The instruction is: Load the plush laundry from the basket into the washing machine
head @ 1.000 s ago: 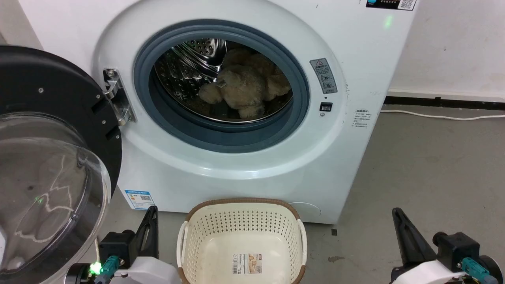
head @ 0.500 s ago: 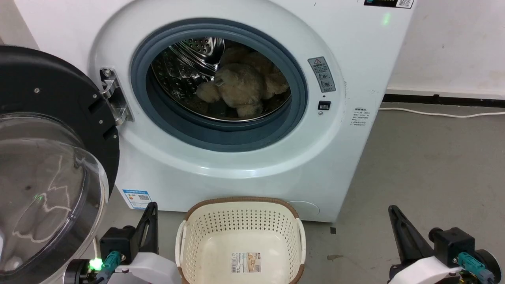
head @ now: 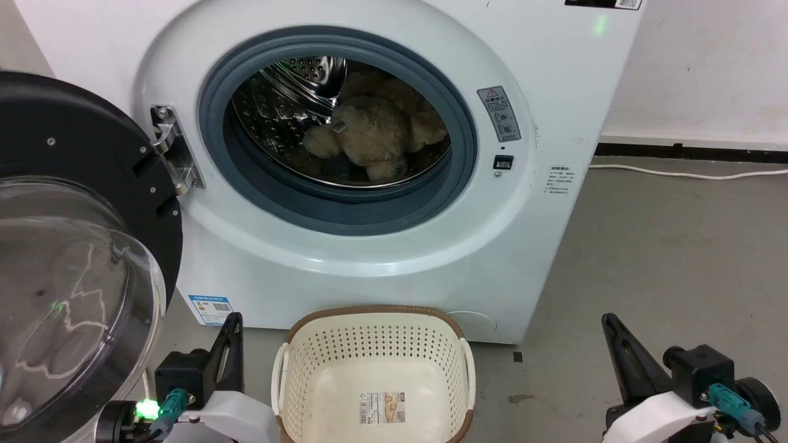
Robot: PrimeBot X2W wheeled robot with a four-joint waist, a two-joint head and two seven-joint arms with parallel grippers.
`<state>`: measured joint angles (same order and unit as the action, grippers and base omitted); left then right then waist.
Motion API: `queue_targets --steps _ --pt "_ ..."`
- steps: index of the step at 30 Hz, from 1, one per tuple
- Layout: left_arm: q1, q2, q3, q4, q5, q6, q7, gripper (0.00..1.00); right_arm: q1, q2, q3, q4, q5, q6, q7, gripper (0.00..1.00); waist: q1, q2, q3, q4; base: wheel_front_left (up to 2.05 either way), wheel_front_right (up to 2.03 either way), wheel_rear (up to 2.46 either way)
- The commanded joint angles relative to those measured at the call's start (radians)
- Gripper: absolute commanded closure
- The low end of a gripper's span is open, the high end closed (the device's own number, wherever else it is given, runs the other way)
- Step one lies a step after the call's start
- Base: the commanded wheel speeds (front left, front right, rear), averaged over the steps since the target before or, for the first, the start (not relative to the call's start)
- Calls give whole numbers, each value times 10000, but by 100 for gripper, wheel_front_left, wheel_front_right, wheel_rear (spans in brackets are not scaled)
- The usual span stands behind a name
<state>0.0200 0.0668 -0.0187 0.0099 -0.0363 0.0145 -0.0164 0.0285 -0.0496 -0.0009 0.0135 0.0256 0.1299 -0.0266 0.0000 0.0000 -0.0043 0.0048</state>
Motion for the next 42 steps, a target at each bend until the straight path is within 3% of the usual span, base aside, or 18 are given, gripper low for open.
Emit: queue_targets --steps 1,42 --pt "-145 -66 46 -60 106 -46 63 100 -169 -6 4 -78 -70 7 56 100 0 0 2 -3 0 0 0" --pt "-200 -166 187 -99 363 -145 164 100 -285 -6 9 -135 -256 8 266 100 0 0 43 -48 0 0 0"
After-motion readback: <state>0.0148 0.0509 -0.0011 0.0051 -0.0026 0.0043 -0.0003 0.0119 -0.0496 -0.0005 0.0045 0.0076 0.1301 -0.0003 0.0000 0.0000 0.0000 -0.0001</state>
